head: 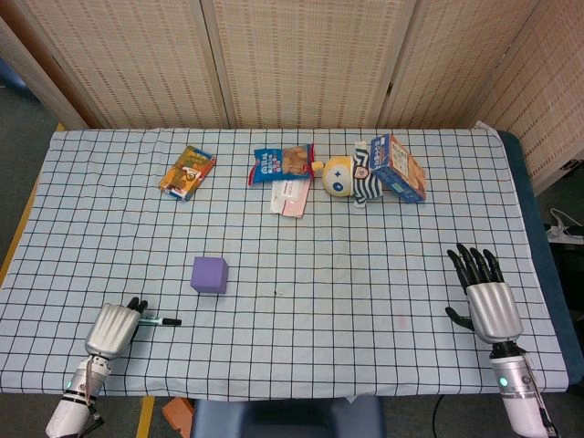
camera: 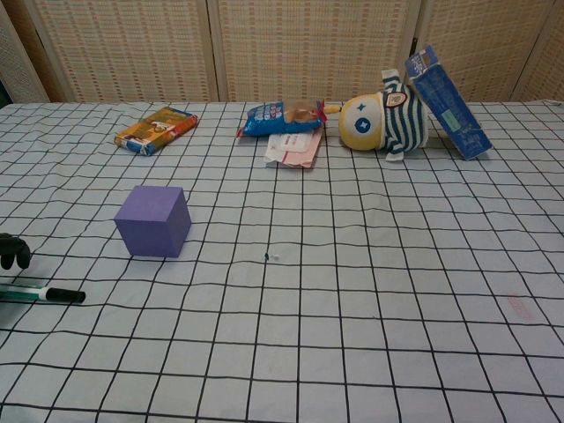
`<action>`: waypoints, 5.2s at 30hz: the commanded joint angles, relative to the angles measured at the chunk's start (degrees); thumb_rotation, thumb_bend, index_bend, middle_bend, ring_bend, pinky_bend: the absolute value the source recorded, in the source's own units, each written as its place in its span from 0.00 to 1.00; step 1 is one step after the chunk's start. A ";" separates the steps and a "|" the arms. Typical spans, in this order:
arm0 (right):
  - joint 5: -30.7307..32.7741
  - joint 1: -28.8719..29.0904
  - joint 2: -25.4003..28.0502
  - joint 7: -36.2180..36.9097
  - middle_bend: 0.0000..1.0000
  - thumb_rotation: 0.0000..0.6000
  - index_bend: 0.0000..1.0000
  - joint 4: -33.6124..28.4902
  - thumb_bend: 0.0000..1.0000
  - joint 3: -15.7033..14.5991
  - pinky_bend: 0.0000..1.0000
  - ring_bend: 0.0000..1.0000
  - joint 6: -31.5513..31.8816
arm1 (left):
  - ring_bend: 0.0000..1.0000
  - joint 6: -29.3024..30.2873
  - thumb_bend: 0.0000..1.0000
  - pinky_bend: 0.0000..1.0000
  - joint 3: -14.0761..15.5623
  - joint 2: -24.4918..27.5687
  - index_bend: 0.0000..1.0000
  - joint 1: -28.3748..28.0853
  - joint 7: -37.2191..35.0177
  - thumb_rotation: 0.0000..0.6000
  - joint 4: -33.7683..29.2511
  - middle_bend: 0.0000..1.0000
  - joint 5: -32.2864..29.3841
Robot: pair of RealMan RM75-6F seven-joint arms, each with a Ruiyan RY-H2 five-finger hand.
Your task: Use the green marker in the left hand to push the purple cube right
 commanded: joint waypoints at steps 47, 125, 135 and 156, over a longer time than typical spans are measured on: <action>1.64 -0.15 -0.14 -2.91 0.00 1.00 0.00 -1.08 0.05 0.59 0.00 0.00 -1.85 | 0.82 9.36 0.59 0.96 -1.79 -4.94 0.79 -3.43 -19.43 1.00 23.26 0.77 6.92; -0.74 -3.04 6.10 3.70 0.00 1.00 0.00 -5.25 0.05 1.12 0.00 0.00 2.73 | 0.82 -5.36 0.59 0.96 -2.82 -11.16 0.79 -23.46 -7.70 1.00 20.04 0.78 7.25; -0.73 -3.68 6.88 4.37 0.00 1.00 0.00 -5.87 0.05 1.43 0.00 0.00 3.72 | 0.82 -7.82 0.59 0.96 -3.89 -12.72 0.79 -26.43 -6.60 1.00 19.56 0.78 6.87; -1.37 -4.02 7.87 5.79 0.00 1.00 0.00 -6.34 0.05 1.44 0.00 0.00 3.90 | 0.82 -10.32 0.59 0.96 -4.64 -15.92 0.79 -29.85 -2.77 1.00 18.11 0.78 6.12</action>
